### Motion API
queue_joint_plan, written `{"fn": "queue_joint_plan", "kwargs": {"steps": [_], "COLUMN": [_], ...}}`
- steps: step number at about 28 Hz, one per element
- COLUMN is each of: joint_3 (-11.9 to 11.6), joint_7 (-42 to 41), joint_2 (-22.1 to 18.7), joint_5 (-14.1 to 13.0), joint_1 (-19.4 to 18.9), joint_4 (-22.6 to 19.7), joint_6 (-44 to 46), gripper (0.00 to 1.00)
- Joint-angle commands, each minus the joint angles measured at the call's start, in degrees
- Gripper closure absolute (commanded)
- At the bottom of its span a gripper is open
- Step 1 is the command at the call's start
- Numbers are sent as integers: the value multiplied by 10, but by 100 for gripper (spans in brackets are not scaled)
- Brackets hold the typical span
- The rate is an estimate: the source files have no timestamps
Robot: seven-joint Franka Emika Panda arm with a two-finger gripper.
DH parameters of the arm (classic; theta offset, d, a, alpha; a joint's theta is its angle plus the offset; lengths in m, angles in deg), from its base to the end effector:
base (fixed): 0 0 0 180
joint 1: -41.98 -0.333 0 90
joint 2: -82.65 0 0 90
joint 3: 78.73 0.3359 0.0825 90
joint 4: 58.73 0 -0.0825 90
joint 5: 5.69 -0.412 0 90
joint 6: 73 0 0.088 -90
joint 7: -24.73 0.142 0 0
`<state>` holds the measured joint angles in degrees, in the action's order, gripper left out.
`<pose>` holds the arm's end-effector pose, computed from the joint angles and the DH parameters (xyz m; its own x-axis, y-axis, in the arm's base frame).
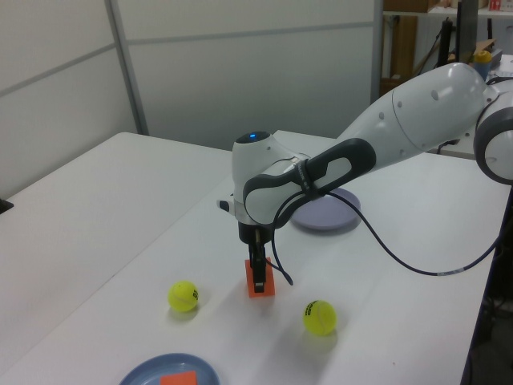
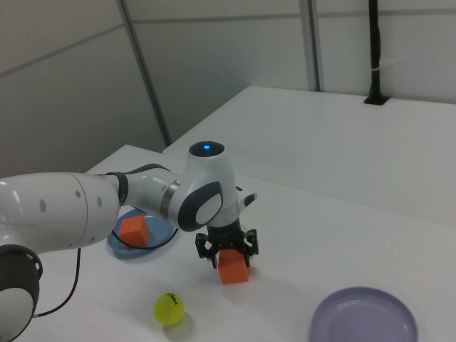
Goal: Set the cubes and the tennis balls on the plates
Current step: 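Lower the gripper and grasp the second orange cube, then carry the second cube to the blue plate, stacking it on the first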
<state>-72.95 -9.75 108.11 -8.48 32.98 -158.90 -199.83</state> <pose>0.6705 0.1749 0.2893 0.6816 0.7289 0.0642 0.7317 -0.6793 -0.0564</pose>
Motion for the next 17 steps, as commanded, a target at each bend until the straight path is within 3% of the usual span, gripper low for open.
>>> {"fn": "queue_joint_plan", "kwargs": {"steps": [1,6,12,17], "joint_3": [-6,-5,0,40], "joint_7": [13,3,12,92], "joint_2": [-7,-17,-34,-39], "joint_5": [13,23,21,23], "joint_1": [-8,-8,-8,-12], "joint_4": [-6,3,43,79], "joint_6": [-9,15,82,98], "gripper": [100,100,100,100]}}
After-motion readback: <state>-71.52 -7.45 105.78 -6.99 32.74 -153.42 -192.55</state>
